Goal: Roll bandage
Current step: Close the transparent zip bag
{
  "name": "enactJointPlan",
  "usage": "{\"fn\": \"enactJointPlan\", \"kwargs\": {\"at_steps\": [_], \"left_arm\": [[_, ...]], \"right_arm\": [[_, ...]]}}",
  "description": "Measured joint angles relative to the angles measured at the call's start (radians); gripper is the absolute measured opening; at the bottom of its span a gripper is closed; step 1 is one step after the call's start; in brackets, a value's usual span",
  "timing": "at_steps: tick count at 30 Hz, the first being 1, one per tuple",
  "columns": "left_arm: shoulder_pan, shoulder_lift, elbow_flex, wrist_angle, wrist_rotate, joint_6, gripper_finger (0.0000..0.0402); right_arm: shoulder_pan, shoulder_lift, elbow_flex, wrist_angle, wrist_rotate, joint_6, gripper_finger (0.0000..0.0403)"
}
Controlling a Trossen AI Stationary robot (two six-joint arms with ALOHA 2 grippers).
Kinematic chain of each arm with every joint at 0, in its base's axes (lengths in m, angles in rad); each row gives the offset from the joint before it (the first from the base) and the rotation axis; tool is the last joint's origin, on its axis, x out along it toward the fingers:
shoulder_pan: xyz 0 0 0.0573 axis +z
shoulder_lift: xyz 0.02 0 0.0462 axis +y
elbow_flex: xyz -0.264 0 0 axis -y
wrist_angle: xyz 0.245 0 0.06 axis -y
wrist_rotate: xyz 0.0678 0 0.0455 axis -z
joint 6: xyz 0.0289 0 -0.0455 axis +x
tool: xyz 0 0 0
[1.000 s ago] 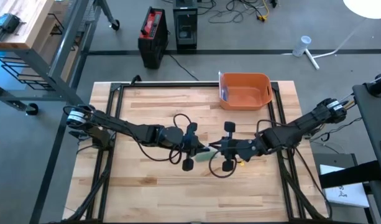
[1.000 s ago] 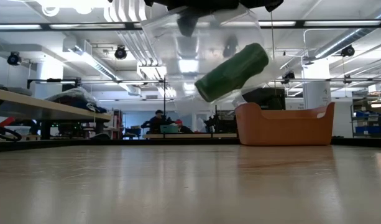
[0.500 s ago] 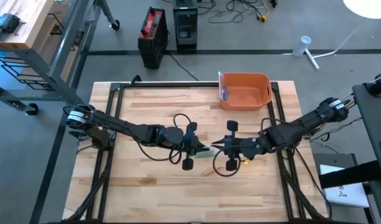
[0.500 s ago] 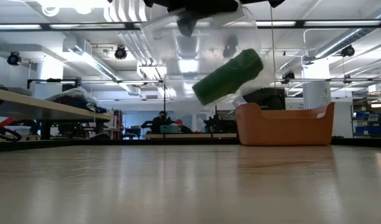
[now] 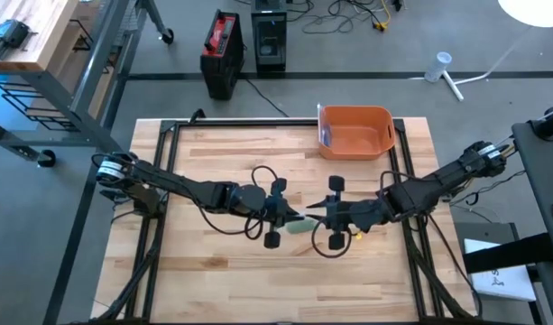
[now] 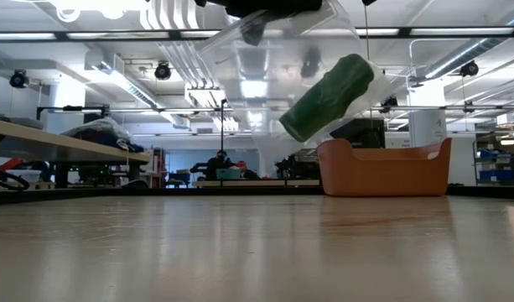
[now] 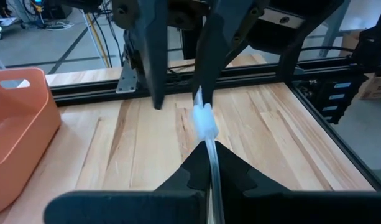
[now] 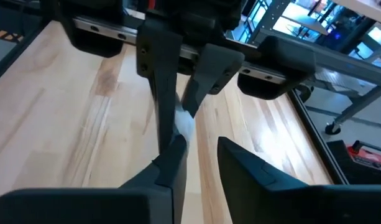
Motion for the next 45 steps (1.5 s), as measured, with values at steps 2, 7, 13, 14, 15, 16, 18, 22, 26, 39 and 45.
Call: {"fn": "enactJointPlan", "kwargs": {"at_steps": [2, 7, 13, 14, 15, 16, 18, 22, 26, 39, 45], "left_arm": [[0.0, 0.0, 0.0, 0.0, 0.0, 0.0, 0.0], [0.0, 0.0, 0.0, 0.001, 0.001, 0.0, 0.0], [0.0, 0.0, 0.0, 0.007, 0.001, 0.0, 0.0], [0.0, 0.0, 0.0, 0.008, 0.001, 0.0, 0.0], [0.0, 0.0, 0.0, 0.008, 0.001, 0.0, 0.0], [0.0, 0.0, 0.0, 0.008, 0.001, 0.0, 0.0], [0.0, 0.0, 0.0, 0.008, 0.001, 0.0, 0.0], [0.0, 0.0, 0.0, 0.01, 0.001, 0.0, 0.0], [0.001, 0.0, 0.0, 0.012, 0.0, 0.0, 0.0], [-0.003, -0.055, 0.0, -0.015, -0.108, 0.014, 0.0028], [-0.005, -0.055, 0.0, -0.009, -0.112, 0.026, 0.0094]], "right_arm": [[0.0, 0.0, 0.0, 0.007, -0.028, -0.007, 0.0074], [0.0, 0.0, -0.002, 0.037, -0.094, -0.013, 0.0049], [-0.003, 0.0, -0.002, 0.049, -0.089, -0.024, 0.0033], [-0.003, 0.0, -0.002, 0.049, -0.09, -0.024, 0.0031], [-0.005, 0.0, -0.002, 0.049, -0.09, -0.024, 0.0029], [-0.007, 0.0, -0.002, 0.049, -0.09, -0.023, 0.0028], [-0.013, 0.0, -0.002, 0.049, -0.09, -0.022, 0.0026], [-0.029, 0.0, -0.003, 0.048, -0.09, -0.022, 0.0015], [-0.035, 0.0, -0.003, 0.048, -0.091, -0.026, 0.0003], [-0.035, -0.001, -0.003, 0.046, -0.085, -0.022, 0.0], [-0.035, -0.001, -0.003, 0.045, -0.089, -0.021, 0.0]]}}
